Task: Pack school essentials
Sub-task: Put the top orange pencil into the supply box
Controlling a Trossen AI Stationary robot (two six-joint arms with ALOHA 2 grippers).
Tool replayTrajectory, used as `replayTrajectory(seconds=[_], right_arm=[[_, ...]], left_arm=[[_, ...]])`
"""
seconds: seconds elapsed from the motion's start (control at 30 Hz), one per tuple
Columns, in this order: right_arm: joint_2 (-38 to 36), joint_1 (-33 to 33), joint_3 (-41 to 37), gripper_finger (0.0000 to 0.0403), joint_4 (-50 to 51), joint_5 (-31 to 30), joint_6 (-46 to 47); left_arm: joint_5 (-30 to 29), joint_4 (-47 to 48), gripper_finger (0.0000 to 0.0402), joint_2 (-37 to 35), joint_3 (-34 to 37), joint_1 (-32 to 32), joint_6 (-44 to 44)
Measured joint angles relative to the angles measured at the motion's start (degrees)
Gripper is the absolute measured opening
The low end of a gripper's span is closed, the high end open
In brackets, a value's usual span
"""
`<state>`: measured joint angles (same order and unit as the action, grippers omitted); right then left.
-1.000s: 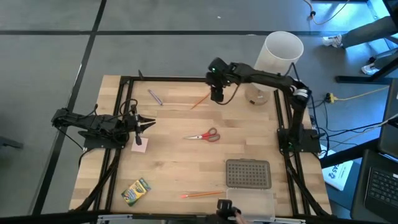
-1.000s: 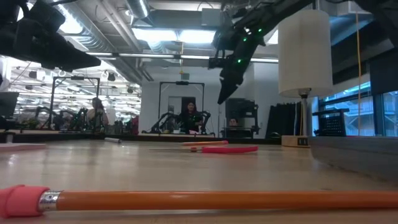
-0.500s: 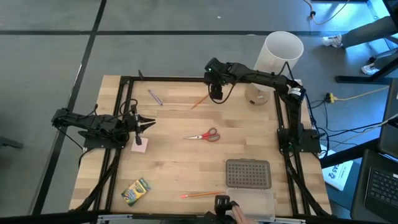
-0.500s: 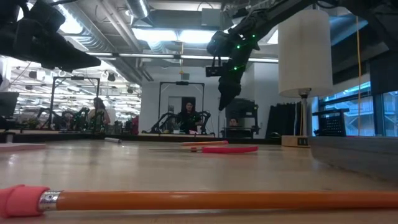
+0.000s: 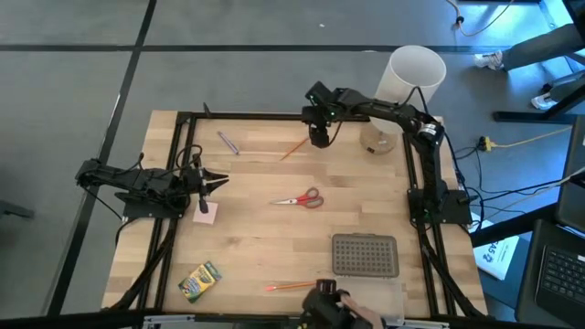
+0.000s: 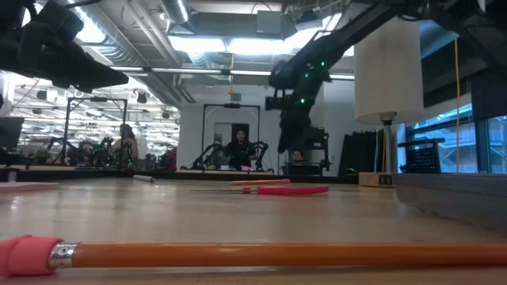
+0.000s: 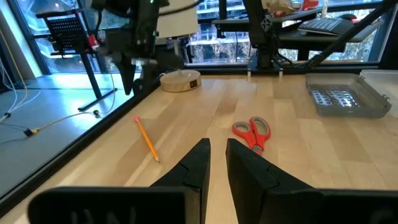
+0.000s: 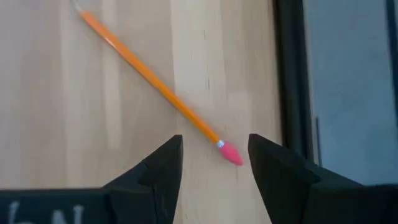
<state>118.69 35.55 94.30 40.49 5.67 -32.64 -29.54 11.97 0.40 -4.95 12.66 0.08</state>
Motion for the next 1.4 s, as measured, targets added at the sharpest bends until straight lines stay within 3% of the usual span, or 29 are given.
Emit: replayTrajectory(seconds=[0.2, 0.43, 1.4], right_arm=[[3.3, 0.7, -0.1, 0.0183, -0.2, -0.2, -1.5], [5.4, 0.7, 0.0, 0.0183, -0.4, -4.5, -3.7], [6.2, -0.7, 0.0, 0.0183, -1.4, -4.2, -0.7]], left_arm=[[0.0, 0.0, 0.0047, 0.0, 0.0, 0.0, 0.3], [0.0, 0.0, 0.0047, 0.0, 0.0, 0.0, 0.3], [0.0, 0.0, 0.0047, 0.0, 0.0, 0.0, 0.4]])
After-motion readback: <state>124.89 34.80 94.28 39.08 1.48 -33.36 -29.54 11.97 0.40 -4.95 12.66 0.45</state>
